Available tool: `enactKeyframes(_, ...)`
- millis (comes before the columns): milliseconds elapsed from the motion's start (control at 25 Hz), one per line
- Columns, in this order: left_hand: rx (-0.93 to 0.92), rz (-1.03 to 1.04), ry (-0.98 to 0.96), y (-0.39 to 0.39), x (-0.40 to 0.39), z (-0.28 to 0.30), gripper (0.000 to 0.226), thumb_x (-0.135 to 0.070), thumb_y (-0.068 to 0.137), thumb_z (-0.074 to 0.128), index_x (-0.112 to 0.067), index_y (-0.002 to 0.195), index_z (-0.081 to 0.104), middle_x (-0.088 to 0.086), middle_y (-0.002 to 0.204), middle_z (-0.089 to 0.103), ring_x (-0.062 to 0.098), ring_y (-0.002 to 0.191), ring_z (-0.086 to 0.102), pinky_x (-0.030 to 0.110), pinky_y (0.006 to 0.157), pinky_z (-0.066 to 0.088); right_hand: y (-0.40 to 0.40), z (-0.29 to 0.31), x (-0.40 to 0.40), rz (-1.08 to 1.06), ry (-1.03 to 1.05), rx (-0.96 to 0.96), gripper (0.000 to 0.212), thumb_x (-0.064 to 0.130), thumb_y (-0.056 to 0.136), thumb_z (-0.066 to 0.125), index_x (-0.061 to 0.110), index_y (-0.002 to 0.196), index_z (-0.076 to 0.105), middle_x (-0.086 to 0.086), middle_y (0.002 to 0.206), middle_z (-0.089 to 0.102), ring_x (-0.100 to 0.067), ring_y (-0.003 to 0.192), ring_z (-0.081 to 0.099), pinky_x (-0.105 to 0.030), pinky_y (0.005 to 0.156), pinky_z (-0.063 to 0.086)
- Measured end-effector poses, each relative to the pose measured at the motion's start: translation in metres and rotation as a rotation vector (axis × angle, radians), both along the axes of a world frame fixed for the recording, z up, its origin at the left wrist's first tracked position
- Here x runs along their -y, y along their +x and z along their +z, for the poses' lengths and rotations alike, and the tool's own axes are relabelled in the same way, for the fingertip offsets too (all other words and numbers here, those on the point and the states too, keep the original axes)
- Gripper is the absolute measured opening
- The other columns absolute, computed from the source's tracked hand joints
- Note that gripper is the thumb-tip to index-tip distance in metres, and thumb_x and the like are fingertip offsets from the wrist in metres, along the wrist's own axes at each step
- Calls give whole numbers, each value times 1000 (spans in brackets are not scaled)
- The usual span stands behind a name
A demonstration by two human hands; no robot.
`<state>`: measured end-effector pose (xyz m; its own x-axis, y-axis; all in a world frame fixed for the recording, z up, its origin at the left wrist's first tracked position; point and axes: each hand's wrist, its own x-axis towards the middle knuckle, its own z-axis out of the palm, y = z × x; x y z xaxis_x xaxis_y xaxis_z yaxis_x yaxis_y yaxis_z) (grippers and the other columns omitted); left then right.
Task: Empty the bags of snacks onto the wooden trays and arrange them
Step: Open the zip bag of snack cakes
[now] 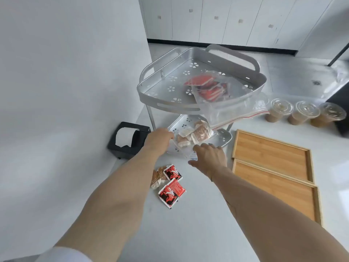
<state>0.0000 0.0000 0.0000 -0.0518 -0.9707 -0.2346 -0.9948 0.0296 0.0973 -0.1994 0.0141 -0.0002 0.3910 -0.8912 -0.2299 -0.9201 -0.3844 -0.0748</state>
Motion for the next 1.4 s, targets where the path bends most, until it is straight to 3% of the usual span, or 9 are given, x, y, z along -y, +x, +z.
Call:
enactKeyframes(200,107,-66,-52,-4,15,-14,40,5,86,57,-14,120,59,9,116,57,30,109,55,39,82,48,29,-19,8,58,-47,35,52,54,84,64,19,121,56,-4,118,62,-29,112,55,-44,92,43)
enactKeyframes(360,90,-53,-51,-5,16,-27,43,8,82,60,-13,118,54,10,118,51,30,107,54,41,78,51,35,-28,9,60,-90,64,21,20,92,53,11,108,62,-9,108,64,-32,101,57,-41,83,41)
enactKeyframes(480,87,-57,-82,-7,14,-30,40,4,82,65,-12,116,54,10,117,51,28,105,53,40,76,52,31,-29,8,36,-101,81,19,6,87,47,8,94,64,-11,96,67,-33,92,58,-39,78,40)
enactKeyframes(840,40,-132,-214,-18,-5,-2,24,4,90,52,-17,102,51,0,105,59,24,100,49,36,77,43,-6,-2,8,-94,-157,139,16,3,88,52,12,99,60,-8,93,69,-31,88,60,-33,63,33)
enactKeyframes(960,26,-162,-269,-28,-15,18,34,12,83,51,-17,102,49,0,98,62,24,91,48,35,71,40,-25,19,5,-134,-201,191,18,-2,87,51,11,96,60,-9,92,70,-32,83,61,-33,60,37)
enactKeyframes(1080,-8,-145,-317,-41,-28,39,46,18,74,52,-18,101,47,-1,93,61,21,83,43,32,61,32,-45,41,-1,-168,-255,312,17,4,92,48,12,99,61,-8,98,69,-33,93,60,-33,64,36)
enactKeyframes(1240,-79,-138,-381,-62,-40,66,35,10,83,54,-18,104,51,-2,97,63,23,93,53,33,56,35,-71,65,-10,-180,-302,389,16,13,97,46,14,102,61,-8,101,68,-33,97,58,-34,67,35)
enactKeyframes(1400,-188,-144,-491,-89,-53,95,18,-5,94,51,-19,104,58,-3,102,66,20,101,55,31,57,39,-104,86,-25,-255,-314,475,15,16,97,48,13,100,62,-9,100,68,-33,95,59,-40,72,47)
